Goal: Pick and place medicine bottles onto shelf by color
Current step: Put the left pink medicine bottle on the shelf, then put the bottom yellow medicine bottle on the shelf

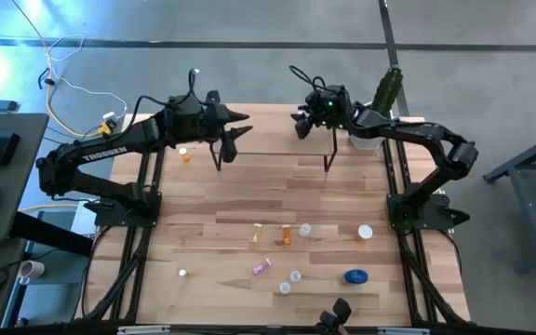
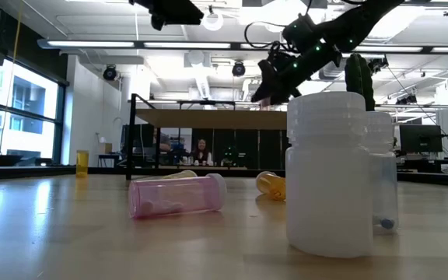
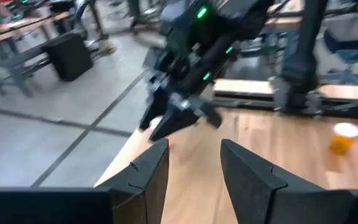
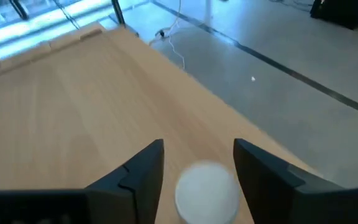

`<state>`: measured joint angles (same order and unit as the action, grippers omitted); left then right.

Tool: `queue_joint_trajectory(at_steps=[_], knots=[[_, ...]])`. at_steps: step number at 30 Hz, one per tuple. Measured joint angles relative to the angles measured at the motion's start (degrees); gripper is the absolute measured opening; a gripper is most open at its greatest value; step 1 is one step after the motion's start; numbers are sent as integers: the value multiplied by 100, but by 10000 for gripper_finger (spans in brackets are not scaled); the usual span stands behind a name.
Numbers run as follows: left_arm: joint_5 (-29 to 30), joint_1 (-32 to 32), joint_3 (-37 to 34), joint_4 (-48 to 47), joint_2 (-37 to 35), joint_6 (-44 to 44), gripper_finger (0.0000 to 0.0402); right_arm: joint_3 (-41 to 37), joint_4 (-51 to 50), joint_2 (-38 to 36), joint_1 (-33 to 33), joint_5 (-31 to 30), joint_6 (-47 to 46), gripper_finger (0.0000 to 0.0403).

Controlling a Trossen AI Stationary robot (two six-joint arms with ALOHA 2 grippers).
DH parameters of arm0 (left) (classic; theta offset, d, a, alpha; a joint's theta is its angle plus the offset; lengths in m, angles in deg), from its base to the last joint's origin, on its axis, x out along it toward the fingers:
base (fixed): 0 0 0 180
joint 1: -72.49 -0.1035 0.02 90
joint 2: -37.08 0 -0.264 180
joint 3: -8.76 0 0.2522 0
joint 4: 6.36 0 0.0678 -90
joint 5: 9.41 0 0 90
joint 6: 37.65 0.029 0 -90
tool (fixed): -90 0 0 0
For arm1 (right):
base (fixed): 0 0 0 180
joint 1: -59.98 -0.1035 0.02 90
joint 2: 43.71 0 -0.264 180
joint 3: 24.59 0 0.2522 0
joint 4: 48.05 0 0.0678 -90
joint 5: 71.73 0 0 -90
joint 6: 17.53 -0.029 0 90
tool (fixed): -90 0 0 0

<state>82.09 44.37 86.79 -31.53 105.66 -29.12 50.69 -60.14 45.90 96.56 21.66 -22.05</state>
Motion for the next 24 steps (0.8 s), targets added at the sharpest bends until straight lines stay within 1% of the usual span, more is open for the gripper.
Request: queue_joint_trajectory(at_steps=[4,7,10,14,18,24], knots=[[370,-36,2,-261,-3,-37,156,239,-286,0,0,-1,0,190],[401,-146,4,-559,-37,-49,177,388,-364,0,0,0,-2,190],[510,-268,9,-924,-44,-263,195,560,-479,0,0,0,-19,190],[542,-493,9,-1522,-186,-384,204,904,-718,-3,0,-2,-64,190],[194,-663,9,-1979,-357,-384,201,1338,-1104,-3,0,-20,-105,190],[-691,-648,11,-2683,-569,-401,196,2132,-1816,-3,0,-22,-105,190]])
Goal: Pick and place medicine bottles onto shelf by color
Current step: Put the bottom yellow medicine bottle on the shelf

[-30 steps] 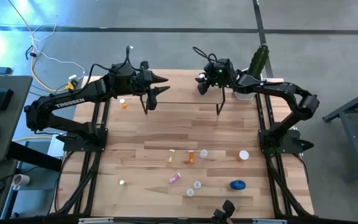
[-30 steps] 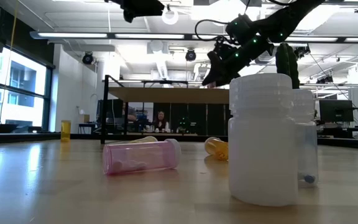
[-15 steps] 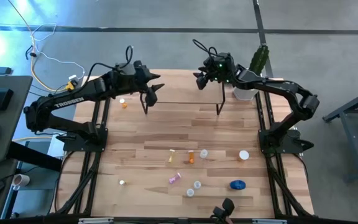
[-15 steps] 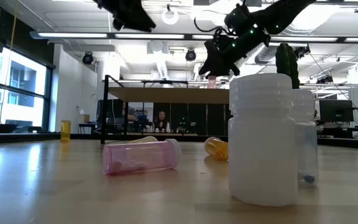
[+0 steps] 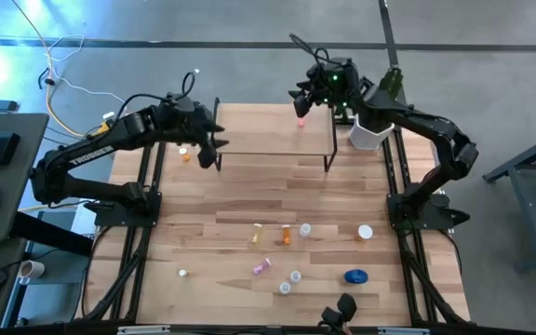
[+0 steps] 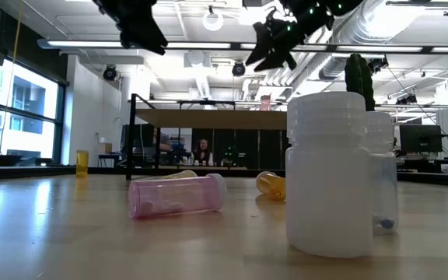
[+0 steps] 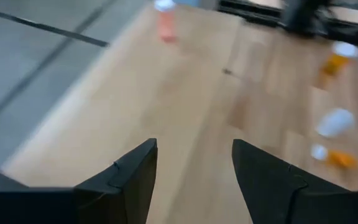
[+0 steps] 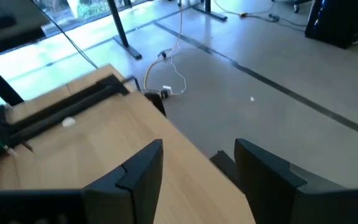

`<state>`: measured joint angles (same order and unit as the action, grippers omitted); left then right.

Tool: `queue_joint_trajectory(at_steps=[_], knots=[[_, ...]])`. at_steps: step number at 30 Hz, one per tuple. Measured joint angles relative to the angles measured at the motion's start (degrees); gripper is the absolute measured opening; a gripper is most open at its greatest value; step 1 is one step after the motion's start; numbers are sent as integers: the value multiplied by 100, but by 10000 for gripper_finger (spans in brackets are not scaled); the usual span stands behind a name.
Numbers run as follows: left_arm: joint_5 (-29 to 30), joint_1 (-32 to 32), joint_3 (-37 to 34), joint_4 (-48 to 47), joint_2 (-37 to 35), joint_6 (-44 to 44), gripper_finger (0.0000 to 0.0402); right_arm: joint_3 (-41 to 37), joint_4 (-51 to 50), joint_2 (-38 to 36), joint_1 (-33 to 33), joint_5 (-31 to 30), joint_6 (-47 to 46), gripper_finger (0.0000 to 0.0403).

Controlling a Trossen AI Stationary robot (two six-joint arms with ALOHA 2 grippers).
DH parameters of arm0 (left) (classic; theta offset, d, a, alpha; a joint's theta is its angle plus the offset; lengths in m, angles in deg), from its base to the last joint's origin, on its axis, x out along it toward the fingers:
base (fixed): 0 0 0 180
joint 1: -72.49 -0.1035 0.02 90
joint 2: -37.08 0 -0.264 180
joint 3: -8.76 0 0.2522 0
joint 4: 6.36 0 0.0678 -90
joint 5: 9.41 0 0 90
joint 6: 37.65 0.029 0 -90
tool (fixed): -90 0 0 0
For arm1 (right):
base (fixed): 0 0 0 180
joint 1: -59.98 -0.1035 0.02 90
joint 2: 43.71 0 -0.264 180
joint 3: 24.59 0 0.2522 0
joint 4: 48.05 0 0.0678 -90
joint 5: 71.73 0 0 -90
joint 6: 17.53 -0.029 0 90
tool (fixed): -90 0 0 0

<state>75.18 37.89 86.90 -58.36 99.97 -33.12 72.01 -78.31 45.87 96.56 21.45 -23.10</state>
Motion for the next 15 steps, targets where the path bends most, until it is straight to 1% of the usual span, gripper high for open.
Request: queue_joint_trajectory(at_steps=[3,6,9,13,15], knots=[[-285,118,0,-442,-71,-127,196,353,-318,0,0,0,41,190],[-293,307,0,-877,-151,-158,196,569,-432,0,0,-2,149,190],[-293,586,0,-1377,-156,-295,196,652,-445,0,0,-1,62,190],[-296,1200,-35,-2091,-200,-521,196,746,-535,0,-22,76,-95,190],[-300,1588,-259,-2135,-292,-742,196,748,-603,0,-34,140,-93,190]])
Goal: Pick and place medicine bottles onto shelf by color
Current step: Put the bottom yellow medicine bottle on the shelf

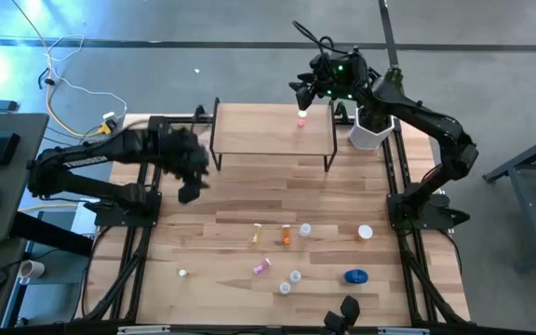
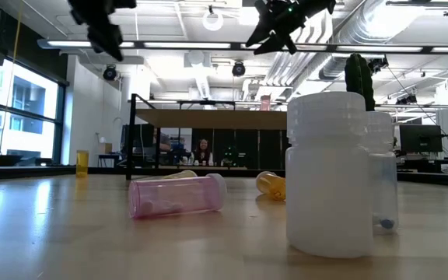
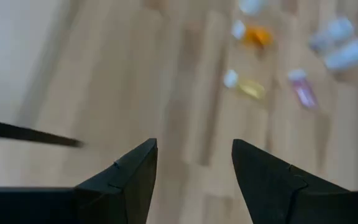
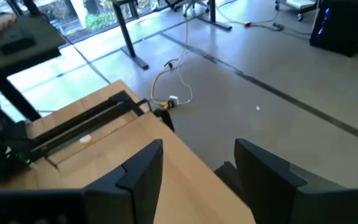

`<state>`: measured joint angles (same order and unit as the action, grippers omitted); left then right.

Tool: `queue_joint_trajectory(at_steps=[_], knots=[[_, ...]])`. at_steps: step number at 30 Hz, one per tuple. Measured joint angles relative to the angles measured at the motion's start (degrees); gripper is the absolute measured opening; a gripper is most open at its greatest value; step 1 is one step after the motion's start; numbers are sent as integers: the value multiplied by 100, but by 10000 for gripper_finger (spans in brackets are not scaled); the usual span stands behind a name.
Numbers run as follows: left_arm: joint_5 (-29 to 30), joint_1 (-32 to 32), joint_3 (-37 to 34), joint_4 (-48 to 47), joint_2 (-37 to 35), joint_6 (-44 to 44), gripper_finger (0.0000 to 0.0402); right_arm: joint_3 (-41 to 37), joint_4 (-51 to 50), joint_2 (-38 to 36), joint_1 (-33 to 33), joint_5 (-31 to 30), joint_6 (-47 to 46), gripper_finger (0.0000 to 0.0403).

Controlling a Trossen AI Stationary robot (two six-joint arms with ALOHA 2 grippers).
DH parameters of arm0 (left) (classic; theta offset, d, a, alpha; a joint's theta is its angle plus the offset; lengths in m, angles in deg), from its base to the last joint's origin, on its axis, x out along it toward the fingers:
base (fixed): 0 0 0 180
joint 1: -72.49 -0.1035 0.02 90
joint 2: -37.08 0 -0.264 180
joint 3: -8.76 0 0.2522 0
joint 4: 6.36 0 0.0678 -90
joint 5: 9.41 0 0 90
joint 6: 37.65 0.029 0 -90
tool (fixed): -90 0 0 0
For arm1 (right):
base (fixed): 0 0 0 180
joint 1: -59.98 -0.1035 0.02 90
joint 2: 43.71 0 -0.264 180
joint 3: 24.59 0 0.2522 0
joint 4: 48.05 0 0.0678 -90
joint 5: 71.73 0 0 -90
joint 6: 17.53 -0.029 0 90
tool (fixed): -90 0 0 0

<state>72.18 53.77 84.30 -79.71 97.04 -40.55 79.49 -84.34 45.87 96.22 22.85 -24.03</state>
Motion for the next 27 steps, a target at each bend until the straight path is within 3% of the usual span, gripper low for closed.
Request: queue_joint_trajectory(at_steps=[6,13,27], knots=[[88,1357,-833,371,-593,-1515,195,0,-368,0,-36,50,-3,190],[826,2890,-1299,672,-1005,-3230,195,0,-701,0,-67,60,-100,190],[1554,5667,-1419,739,-50,-5873,195,0,-750,0,-392,258,-101,190]])
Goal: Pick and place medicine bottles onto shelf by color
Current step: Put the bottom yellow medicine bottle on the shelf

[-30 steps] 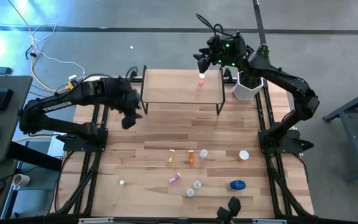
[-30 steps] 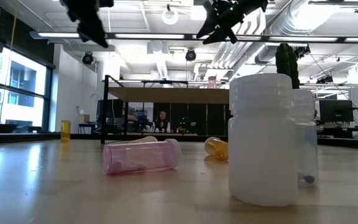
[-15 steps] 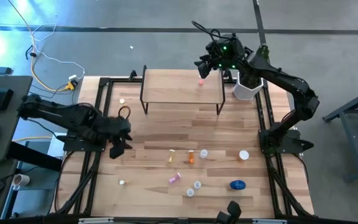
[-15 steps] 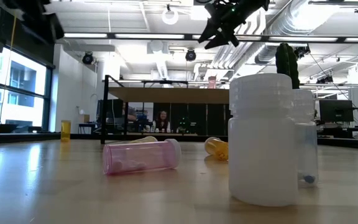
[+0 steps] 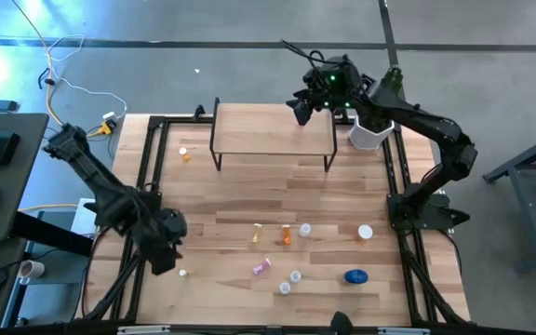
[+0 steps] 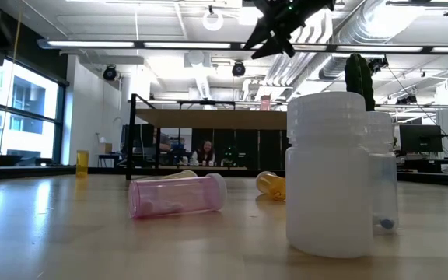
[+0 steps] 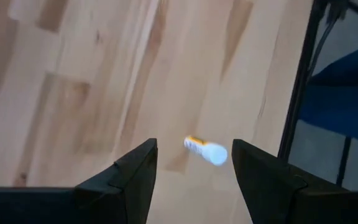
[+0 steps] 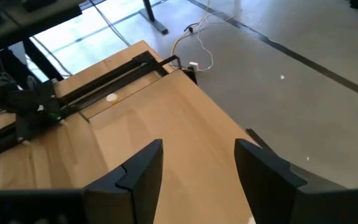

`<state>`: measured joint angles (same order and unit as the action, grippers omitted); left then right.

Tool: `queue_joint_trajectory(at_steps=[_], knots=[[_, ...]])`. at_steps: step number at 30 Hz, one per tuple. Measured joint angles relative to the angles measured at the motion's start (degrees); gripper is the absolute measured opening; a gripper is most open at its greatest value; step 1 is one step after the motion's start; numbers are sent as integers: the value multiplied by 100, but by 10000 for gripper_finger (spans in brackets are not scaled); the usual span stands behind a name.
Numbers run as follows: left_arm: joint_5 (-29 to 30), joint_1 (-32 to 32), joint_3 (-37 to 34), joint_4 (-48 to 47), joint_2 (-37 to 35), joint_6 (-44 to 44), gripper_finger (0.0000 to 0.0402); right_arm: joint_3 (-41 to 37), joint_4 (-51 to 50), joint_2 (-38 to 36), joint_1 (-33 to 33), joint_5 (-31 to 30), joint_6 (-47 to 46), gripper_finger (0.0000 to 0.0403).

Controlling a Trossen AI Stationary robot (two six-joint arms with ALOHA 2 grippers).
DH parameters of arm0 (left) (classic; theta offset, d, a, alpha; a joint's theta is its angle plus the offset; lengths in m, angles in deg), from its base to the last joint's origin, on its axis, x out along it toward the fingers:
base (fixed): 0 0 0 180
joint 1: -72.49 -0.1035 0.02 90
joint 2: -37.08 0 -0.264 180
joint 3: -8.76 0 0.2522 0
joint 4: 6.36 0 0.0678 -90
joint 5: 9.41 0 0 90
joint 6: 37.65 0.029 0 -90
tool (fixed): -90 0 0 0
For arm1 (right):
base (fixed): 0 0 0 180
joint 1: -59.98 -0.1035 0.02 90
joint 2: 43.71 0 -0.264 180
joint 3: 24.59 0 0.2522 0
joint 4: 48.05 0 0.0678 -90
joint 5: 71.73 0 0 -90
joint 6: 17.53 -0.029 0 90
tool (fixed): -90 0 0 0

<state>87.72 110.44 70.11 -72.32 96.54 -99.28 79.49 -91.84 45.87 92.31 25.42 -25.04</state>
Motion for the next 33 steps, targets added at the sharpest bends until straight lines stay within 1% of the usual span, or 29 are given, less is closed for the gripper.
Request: queue_joint_trajectory(at_steps=[4,7,9,15,21,26,33], knots=[[28,389,0,287,409,-375,195,0,0,0,-106,0,0,190],[174,615,0,498,651,-641,195,0,0,0,-143,0,2,190],[285,752,0,564,792,-841,195,0,1,0,-169,-4,2,190],[348,1046,0,632,1097,-1294,195,0,-9,0,-174,-4,2,190],[422,1137,0,970,1424,-1324,195,0,-19,0,-174,-7,2,190],[417,1135,0,974,1725,-1376,195,0,-20,0,-174,-9,2,190],[439,1135,0,986,1923,-1474,195,0,-20,0,-174,-9,2,190]])
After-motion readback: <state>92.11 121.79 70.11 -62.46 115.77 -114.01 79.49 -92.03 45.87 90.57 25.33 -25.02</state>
